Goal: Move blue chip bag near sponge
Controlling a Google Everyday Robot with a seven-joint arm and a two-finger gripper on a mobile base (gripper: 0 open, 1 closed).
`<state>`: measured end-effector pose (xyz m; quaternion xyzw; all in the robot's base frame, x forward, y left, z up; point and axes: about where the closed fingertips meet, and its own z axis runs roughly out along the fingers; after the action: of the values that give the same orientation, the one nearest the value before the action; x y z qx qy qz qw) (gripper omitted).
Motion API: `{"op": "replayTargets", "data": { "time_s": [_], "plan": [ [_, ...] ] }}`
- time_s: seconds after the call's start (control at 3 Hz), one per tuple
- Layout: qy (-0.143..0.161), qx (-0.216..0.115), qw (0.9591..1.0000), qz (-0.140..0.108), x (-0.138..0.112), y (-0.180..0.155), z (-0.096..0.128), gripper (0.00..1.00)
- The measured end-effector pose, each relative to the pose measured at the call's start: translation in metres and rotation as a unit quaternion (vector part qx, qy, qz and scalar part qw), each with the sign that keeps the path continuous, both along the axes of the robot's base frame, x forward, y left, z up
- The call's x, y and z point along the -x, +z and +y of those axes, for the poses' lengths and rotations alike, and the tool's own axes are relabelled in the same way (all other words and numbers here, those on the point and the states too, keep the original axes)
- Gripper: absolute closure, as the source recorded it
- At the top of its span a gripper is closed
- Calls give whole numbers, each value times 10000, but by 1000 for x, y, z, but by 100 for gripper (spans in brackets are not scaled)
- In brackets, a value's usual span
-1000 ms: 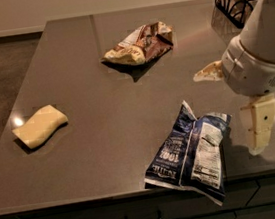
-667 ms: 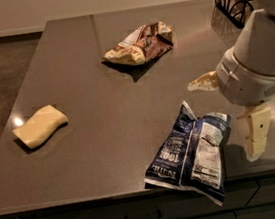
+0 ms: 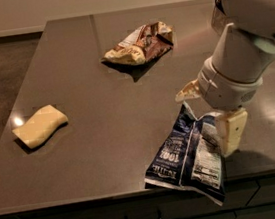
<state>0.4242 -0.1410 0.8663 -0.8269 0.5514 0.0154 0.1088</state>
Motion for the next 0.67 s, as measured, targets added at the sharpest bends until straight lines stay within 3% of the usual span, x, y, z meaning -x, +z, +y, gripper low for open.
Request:
{"op": "replayTargets", "data": {
  "time_s": [0.67],
  "plan": [
    [-247,268,9993,-21,-20,8,18,62]
  ]
}}
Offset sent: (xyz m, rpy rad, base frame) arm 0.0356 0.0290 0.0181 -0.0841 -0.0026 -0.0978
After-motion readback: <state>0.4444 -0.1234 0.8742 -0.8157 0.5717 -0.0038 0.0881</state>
